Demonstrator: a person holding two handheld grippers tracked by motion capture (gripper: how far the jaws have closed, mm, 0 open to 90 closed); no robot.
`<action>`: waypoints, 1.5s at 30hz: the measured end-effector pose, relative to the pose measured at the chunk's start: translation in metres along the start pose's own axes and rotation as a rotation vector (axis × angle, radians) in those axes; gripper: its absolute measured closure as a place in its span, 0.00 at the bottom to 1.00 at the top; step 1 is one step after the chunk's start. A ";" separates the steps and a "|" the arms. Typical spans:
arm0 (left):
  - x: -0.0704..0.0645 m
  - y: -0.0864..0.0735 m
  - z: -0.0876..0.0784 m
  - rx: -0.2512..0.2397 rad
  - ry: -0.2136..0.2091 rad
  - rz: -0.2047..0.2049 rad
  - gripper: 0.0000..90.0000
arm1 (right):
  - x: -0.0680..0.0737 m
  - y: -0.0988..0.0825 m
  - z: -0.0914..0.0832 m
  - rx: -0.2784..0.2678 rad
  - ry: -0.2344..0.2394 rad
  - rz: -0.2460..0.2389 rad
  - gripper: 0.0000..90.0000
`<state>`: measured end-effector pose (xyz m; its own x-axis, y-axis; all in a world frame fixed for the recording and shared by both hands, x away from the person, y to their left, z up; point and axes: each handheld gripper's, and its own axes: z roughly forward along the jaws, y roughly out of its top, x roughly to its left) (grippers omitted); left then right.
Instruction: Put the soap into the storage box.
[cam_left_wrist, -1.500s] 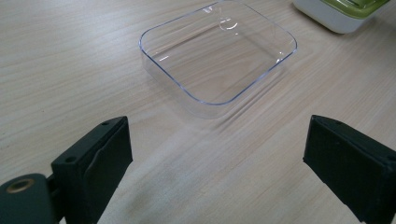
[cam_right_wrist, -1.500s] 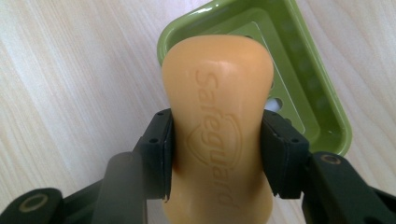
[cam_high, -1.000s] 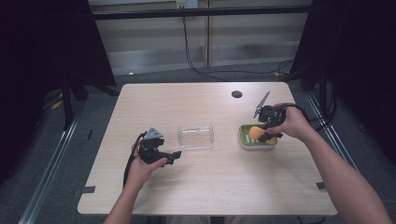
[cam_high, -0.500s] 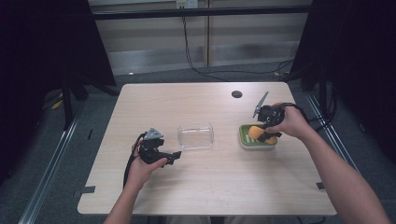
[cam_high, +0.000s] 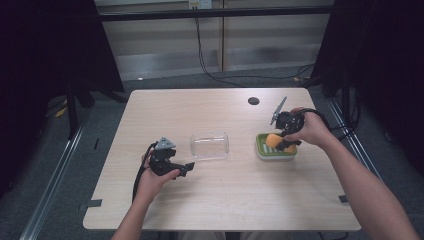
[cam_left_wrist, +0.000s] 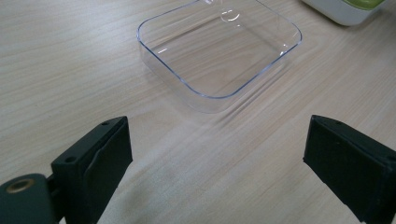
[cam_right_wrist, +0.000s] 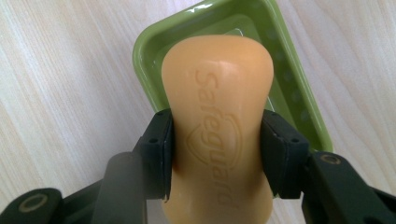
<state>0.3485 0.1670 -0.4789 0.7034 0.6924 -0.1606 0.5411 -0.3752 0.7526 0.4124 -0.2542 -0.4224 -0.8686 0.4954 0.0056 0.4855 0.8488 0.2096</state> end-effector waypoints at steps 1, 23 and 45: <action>0.001 0.000 0.000 0.006 0.000 0.006 0.08 | 0.001 0.000 0.000 0.002 -0.002 0.006 0.56; 0.002 0.000 -0.002 0.012 0.007 0.015 0.08 | -0.005 0.004 0.001 0.011 -0.001 -0.010 0.56; 0.001 0.000 0.000 0.005 0.011 -0.003 0.08 | -0.013 0.004 0.010 0.006 -0.008 -0.054 0.56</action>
<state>0.3489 0.1679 -0.4793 0.6962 0.7007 -0.1558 0.5459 -0.3758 0.7489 0.4268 -0.2557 -0.4315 -0.8929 0.4501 -0.0138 0.4383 0.8756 0.2031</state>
